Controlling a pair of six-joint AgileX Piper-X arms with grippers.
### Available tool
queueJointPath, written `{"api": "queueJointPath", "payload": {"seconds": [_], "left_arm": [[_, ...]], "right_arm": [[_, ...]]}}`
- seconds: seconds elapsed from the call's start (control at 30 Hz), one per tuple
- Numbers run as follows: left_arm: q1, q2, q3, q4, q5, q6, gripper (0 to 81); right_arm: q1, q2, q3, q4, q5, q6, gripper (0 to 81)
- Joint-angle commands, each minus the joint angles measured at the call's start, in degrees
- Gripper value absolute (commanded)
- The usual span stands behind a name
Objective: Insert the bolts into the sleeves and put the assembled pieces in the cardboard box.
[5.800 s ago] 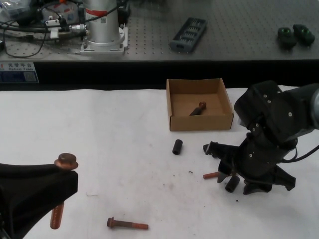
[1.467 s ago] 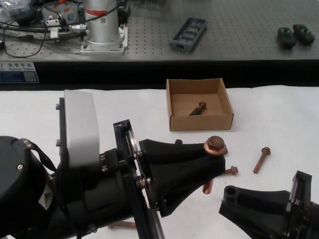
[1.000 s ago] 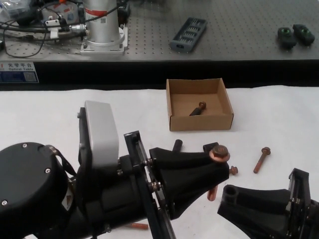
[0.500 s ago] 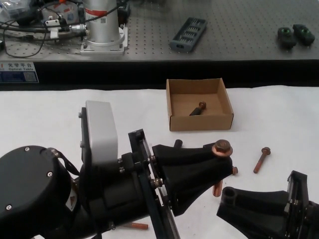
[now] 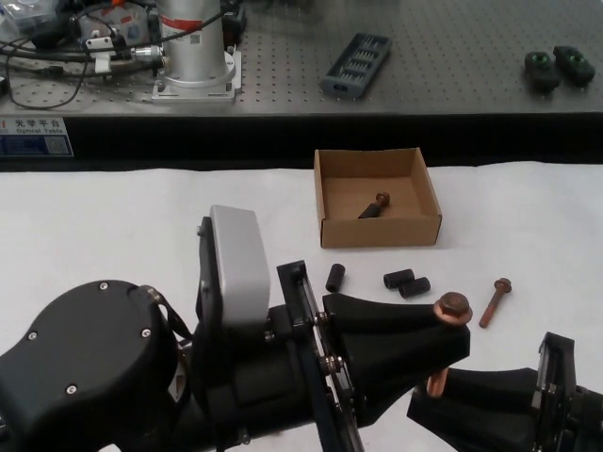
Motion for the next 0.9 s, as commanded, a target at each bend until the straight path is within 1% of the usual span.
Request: {"api": "queueJointPath", "payload": {"seconds": [0.0, 0.3, 0.57, 0.87], "left_arm": [[-0.3, 0.3, -0.8, -0.9, 0.1, 1.8, 0.6], [-0.3, 0.3, -0.8, -0.7, -0.6, 4.3, 0.6], [-0.3, 0.3, -0.8, 2.4, -2.0, 7.2, 0.6], [-0.3, 0.3, -0.8, 2.3, -3.3, 8.0, 0.6]], "right_arm": [[0.1, 0.2, -0.7, -0.1, 0.1, 0.2, 5.3], [0.1, 0.2, -0.7, -0.1, -2.0, 0.2, 5.3], [0.1, 0.2, -0.7, -0.1, -2.1, 0.2, 5.3], [0.1, 0.2, -0.7, -0.1, -3.1, 0.2, 5.3]]}}
